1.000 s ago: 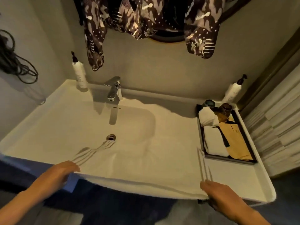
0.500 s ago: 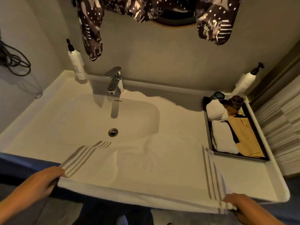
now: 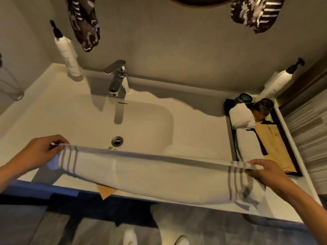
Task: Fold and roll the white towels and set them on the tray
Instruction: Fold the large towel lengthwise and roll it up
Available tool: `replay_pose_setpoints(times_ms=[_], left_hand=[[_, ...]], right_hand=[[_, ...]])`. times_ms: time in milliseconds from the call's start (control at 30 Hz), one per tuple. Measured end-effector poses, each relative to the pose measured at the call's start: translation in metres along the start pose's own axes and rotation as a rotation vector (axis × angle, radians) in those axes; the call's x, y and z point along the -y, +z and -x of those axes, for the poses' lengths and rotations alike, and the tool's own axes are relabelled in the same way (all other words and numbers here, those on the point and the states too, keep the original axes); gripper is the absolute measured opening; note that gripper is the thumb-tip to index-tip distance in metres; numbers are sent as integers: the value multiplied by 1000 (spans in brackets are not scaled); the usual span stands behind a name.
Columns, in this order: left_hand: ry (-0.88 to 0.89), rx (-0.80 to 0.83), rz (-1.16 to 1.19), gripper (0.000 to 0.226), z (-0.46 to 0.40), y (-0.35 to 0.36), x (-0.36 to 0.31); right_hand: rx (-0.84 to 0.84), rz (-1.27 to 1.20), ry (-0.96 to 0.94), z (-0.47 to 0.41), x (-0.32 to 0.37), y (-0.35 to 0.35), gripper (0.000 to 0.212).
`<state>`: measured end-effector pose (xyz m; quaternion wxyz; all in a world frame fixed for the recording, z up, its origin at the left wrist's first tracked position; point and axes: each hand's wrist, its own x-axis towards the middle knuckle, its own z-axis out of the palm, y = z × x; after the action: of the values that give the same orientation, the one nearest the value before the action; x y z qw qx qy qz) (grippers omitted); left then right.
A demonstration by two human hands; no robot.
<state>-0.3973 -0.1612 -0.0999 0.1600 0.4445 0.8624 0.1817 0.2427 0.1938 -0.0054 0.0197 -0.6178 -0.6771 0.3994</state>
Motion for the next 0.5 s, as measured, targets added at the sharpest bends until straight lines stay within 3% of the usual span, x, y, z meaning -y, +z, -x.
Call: replay_pose_setpoints(times_ms=[33,133,233,333,400,433,500], left_hand=[[-45,11,46,61,-15,-1,-7],[-170,-15,90,23,-30,-11,-68],[-294,-80,114,12,-54,7,-73],[-377,-166,193,21,-67,36,-75],[-466,-230,344,28,-70,47,-83],[-518,-221,381,34,-70,52,-83],[-587,-45,225,54,-61,56,-80]], right_hand=[[-49,-13,31,-6,7,4,8],[-159,-88,81,-23,14,18,6],[-305,18,65,-32,14,34,22],[-376,140,-18,-28,20,53,17],[-379,155,-31,-16,31,64,30],[-417,163,-45,-8,35,69,39],[-574,253,-78,10,41,75,43]])
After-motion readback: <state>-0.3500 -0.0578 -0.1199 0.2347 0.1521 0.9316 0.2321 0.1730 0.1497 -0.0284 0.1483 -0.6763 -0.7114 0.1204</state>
